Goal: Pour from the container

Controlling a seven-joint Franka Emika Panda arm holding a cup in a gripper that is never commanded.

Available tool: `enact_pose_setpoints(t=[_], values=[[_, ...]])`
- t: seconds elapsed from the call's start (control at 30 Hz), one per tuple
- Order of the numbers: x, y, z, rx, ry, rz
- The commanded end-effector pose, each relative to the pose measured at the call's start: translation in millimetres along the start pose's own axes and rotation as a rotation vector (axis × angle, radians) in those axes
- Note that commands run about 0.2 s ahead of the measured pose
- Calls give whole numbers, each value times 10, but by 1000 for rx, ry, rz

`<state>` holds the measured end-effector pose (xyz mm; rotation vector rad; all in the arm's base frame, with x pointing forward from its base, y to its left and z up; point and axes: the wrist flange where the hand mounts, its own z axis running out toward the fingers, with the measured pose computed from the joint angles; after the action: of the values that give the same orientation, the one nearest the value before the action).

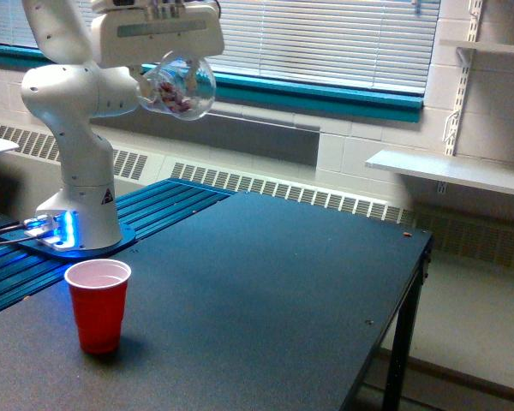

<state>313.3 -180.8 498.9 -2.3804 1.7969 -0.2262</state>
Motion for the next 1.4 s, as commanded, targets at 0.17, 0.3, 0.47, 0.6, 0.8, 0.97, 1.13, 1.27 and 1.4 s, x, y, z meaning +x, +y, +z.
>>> enact_pose_setpoints(t=[0.17,0.3,0.47,0.6,0.8,0.97,1.13,1.27,1.4], values=[[-77,454,269,-78,-71,-85],[33,617,335,-103,-81,-86],[171,793,371,-127,-106,-86],[256,928,355,-129,-101,-89],[247,1128,413,-130,-125,-99],[244,1286,465,-130,-126,-114],[259,1429,571,-133,-138,-131],[313,1507,626,-127,-145,-147],[417,1569,666,-122,-153,-161]])
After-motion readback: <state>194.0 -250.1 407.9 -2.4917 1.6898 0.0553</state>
